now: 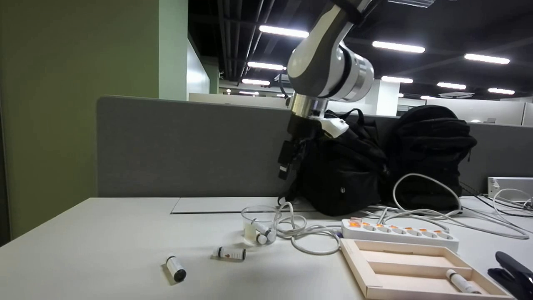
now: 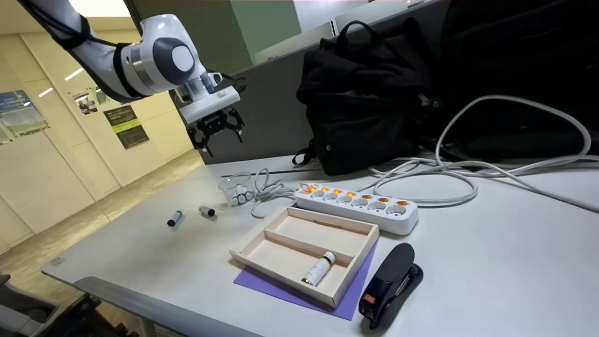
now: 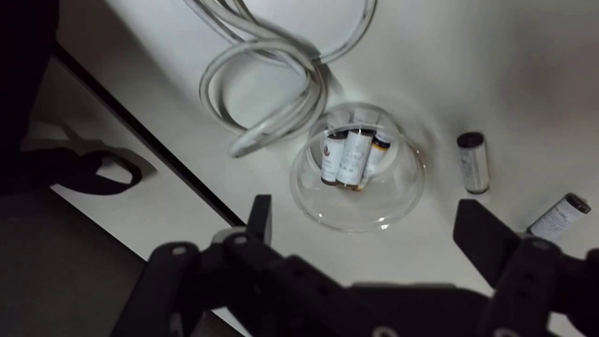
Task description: Take a bottle out of the cup and place it on the table
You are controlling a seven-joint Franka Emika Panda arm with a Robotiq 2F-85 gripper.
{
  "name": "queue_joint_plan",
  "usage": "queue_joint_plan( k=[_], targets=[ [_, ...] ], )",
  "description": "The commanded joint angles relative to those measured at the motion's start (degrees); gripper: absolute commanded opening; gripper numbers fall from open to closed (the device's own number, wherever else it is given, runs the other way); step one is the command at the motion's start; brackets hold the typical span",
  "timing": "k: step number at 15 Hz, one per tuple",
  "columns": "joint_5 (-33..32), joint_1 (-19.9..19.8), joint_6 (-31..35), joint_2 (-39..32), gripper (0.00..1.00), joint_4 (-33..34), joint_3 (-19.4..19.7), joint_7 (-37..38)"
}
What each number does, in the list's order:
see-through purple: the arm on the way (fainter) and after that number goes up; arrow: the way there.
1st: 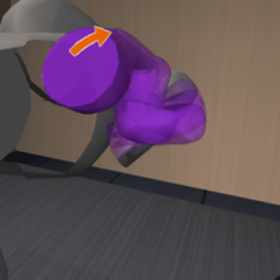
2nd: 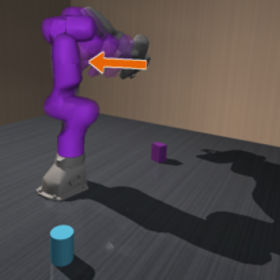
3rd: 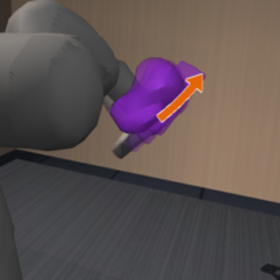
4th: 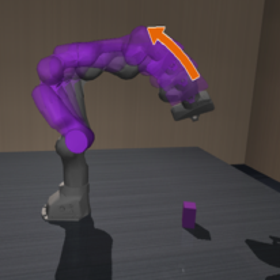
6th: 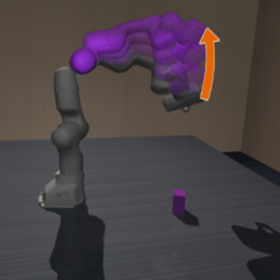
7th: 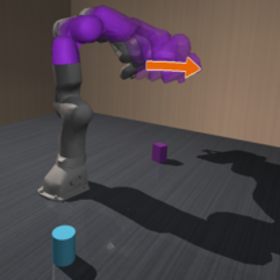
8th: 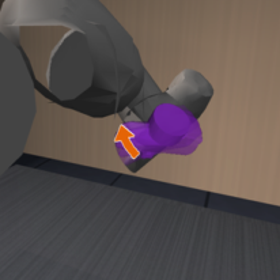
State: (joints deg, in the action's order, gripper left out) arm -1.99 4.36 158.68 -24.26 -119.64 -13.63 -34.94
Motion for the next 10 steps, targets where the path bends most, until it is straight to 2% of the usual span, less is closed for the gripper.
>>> queue_joint_plan(
  k=[1,2,3,5,10],
  targets=[
    [-1.1,-0.4,-1.1,-7.0,1.00,7.7,-2.2,-0.7],
    [-1.1,-0.5,-1.2,-8.6,0.98,9.1,-2.7,-0.9],
    [-1.3,-0.5,-0.9,-10.2,0.74,10.5,-2.9,-0.9],
    [-1.3,-0.7,-1.1,-12.8,0.70,12.8,-3.5,-1.4],
    [-1.6,-0.6,-1.4,-18.5,0.34,17.7,-4.2,-1.7]
  ],
)
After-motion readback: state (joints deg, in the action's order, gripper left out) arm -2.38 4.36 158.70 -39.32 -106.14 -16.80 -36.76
